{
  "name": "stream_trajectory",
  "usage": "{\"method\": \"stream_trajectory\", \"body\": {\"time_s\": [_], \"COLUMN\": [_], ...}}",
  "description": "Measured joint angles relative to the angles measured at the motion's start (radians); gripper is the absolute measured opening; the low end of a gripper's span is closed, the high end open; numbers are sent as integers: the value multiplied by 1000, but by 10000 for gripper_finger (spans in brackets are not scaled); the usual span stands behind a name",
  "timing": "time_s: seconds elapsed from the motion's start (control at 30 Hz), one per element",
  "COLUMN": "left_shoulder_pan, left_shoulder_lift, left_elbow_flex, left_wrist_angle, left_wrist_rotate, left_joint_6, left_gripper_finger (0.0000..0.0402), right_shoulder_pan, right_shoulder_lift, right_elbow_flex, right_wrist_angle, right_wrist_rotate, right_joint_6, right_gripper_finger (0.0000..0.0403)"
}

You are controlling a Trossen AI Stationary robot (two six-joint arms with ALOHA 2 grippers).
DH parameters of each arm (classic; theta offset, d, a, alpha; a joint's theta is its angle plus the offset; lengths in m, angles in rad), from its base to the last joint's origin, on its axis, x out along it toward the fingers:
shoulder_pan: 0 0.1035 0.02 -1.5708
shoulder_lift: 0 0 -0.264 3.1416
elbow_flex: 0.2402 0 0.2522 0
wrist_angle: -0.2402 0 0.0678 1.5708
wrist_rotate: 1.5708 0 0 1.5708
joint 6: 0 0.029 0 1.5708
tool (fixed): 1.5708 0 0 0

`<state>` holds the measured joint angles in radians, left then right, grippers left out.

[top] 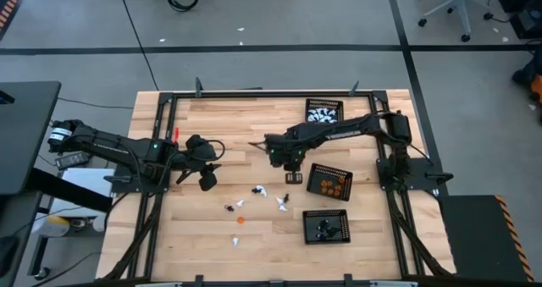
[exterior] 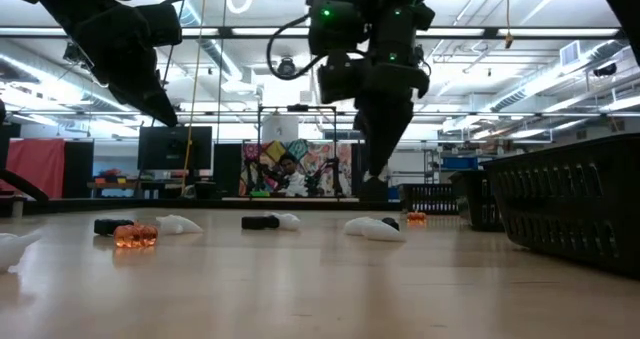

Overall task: Sort Halloween decoration
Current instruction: Put the white ghost toy into the top black bin

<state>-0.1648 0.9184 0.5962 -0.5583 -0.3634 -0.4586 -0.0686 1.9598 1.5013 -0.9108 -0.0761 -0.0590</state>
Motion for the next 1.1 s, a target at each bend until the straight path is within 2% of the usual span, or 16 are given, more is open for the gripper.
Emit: {"method": "stream_trajectory", "body": {"time_s": [0.3,0.6,0.8,1.1], "left_shoulder_pan": [0,0,0,0], "left_shoulder_lift": [0,0,0,0], "left_elbow_flex": [0,0,0,0], "left_wrist_angle": [0,16,23,23], "left_wrist_rotate": [0,0,0,-38], "left_joint_6": [-7,-28,-79,-189], "left_gripper_finger": [123,123,123,123], "right_shoulder_pan": [-184,-463,-608,-764], "right_shoulder_lift": [-113,-172,-164,-163], "right_elbow_flex": [1,2,-47,-180], "right_wrist_angle": [-105,-130,-83,17], "right_wrist_rotate": [47,65,71,51], "right_joint_6": [-130,-257,-357,-362], "right_gripper_finger": [64,64,64,64]}}
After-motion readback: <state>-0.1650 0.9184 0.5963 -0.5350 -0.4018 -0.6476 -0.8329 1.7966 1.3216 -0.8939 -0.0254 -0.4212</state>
